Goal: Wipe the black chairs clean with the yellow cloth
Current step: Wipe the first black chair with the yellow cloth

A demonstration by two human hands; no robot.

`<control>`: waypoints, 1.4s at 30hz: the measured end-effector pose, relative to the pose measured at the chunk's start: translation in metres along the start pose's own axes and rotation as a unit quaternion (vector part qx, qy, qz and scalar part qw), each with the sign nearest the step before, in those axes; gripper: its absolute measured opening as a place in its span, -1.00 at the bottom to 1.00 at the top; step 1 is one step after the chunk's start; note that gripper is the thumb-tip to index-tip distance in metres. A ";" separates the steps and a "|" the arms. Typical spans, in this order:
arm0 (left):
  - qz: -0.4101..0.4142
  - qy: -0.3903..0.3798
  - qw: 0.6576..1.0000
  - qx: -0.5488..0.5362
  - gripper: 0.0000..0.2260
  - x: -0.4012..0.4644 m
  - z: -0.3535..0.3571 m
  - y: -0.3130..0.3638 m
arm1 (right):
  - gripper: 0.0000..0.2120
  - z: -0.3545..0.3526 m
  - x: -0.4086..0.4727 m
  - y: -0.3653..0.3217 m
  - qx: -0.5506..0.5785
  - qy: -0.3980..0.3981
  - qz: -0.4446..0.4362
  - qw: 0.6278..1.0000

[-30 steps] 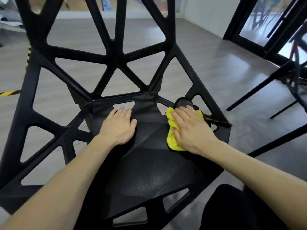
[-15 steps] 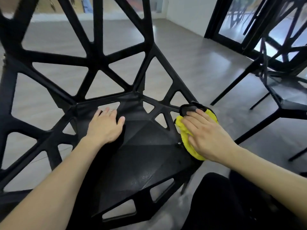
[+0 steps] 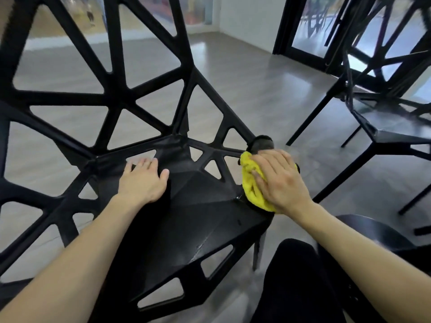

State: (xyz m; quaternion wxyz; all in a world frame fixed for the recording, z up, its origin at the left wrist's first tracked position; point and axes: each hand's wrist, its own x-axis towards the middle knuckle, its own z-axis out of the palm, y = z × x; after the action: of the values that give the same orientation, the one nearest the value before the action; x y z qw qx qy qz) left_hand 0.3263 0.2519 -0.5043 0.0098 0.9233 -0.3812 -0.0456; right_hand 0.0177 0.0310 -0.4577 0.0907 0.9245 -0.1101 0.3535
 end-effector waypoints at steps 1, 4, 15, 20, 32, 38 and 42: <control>0.019 0.012 1.000 -0.004 -0.34 0.003 -0.004 0.009 | -0.67 0.001 0.017 0.000 0.024 0.022 0.041 0.999; 0.105 0.027 0.993 -0.040 -0.46 0.013 -0.020 0.045 | -0.59 0.008 0.087 0.003 0.137 0.027 0.268 0.953; 0.142 -0.004 0.979 -0.146 -0.43 0.034 0.000 0.094 | -0.51 0.026 0.069 0.014 0.178 -0.188 0.304 0.917; 0.132 -0.020 0.979 -0.151 -0.53 0.029 -0.010 0.095 | -0.46 0.073 0.198 0.010 0.190 -0.207 0.291 0.914; 0.192 -0.009 0.973 -0.127 -0.53 -0.026 -0.008 0.118 | -0.33 0.042 0.195 0.010 0.188 -0.196 0.294 0.917; 0.197 -0.024 0.973 -0.118 -0.39 -0.022 -0.010 0.114 | -0.58 0.032 0.168 -0.004 0.132 -0.175 0.315 0.923; 0.194 0.001 0.970 -0.147 -0.47 -0.031 -0.006 0.115 | -0.68 0.018 0.129 -0.004 0.112 -0.186 0.297 0.930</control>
State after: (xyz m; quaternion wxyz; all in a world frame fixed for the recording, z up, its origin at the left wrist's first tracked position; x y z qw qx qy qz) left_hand 0.2242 0.1919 -0.4899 0.1543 0.8205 -0.5418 -0.0969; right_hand 0.1242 0.0122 -0.3841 -0.1443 0.9028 -0.3544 0.1964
